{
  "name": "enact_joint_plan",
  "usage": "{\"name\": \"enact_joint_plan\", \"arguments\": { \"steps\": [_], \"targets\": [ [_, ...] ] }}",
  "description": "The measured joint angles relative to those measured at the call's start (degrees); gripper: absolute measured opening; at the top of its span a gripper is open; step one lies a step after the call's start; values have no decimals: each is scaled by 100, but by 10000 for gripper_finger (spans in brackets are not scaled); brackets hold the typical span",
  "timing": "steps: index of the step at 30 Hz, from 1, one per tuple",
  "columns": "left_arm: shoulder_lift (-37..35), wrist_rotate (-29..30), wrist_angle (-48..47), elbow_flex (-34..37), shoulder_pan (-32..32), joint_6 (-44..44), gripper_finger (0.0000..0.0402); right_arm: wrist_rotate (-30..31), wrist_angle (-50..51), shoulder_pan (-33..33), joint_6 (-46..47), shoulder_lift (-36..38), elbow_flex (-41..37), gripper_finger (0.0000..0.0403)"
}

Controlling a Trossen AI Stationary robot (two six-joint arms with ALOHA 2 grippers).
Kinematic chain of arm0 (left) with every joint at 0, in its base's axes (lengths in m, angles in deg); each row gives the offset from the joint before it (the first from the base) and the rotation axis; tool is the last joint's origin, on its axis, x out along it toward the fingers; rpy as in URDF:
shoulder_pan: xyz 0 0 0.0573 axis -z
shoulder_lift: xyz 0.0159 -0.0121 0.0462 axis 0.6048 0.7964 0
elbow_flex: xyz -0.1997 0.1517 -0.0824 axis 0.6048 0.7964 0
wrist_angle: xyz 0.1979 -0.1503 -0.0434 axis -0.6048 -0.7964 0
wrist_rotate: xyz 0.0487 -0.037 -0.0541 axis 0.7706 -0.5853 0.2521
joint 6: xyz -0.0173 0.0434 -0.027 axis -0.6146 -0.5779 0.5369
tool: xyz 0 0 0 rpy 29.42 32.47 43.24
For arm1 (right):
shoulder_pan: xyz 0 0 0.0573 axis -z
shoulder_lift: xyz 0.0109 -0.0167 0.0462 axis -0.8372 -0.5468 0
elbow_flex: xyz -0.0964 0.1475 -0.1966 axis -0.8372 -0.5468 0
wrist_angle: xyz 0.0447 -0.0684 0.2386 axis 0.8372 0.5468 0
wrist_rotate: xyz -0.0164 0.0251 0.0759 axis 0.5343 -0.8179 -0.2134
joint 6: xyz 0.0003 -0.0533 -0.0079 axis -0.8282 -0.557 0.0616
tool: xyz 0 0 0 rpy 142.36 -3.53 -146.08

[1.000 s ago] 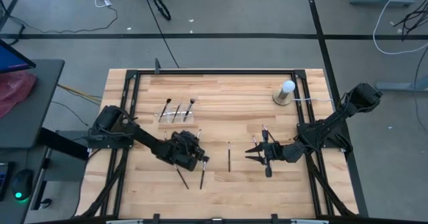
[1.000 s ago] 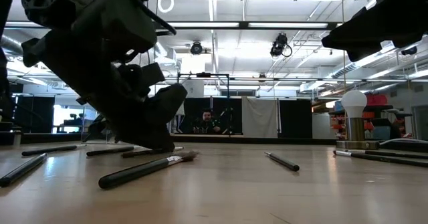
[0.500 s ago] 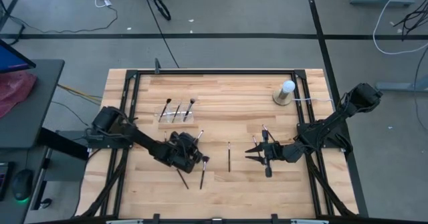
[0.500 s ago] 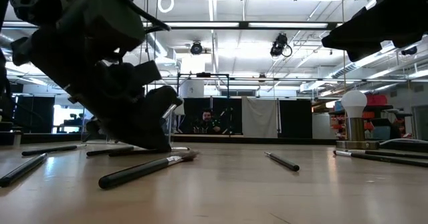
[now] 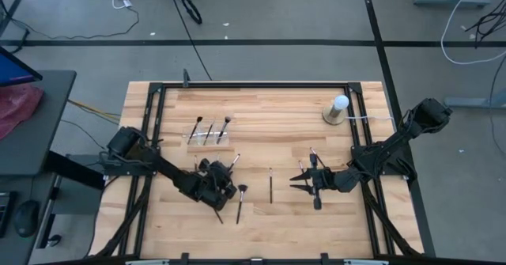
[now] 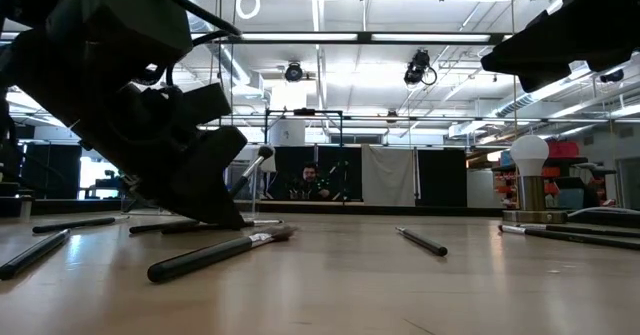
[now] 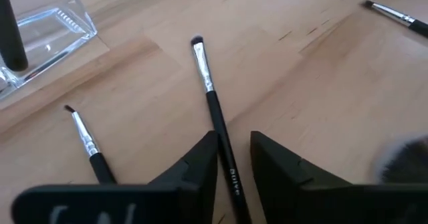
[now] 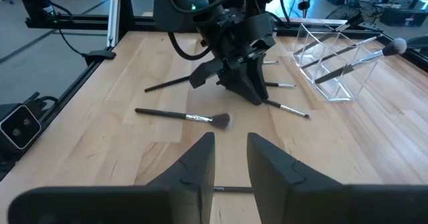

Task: Pick & Place Makeup Brushes
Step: Put the black eyeshadow brush into the transparent organizer

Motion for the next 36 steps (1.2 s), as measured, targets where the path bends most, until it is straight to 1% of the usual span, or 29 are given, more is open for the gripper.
{"name": "enact_joint_plan", "arguments": {
  "steps": [8,17,23,25,28,30,33,36],
  "targets": [
    [149,40,-59,-15,25,141,14,0,0,2,0,0,0,89],
    [87,65,-96,1,116,28,12,0,0,0,0,0,0,89],
    [-184,219,-1,41,141,-163,12,0,-2,3,1,0,0,89],
    [-236,330,167,55,141,-444,12,0,-2,4,0,0,0,89],
    [-335,479,675,34,65,-912,12,0,0,4,2,0,0,89],
    [-342,505,1108,35,0,-1373,12,2,-3,6,6,-33,0,89],
    [-359,547,1967,-20,-104,-2185,13,-9,-22,123,258,-171,0,89],
    [-361,529,2798,-196,-198,-3235,13,-9,-59,341,521,-476,2,91]
  ]
}}
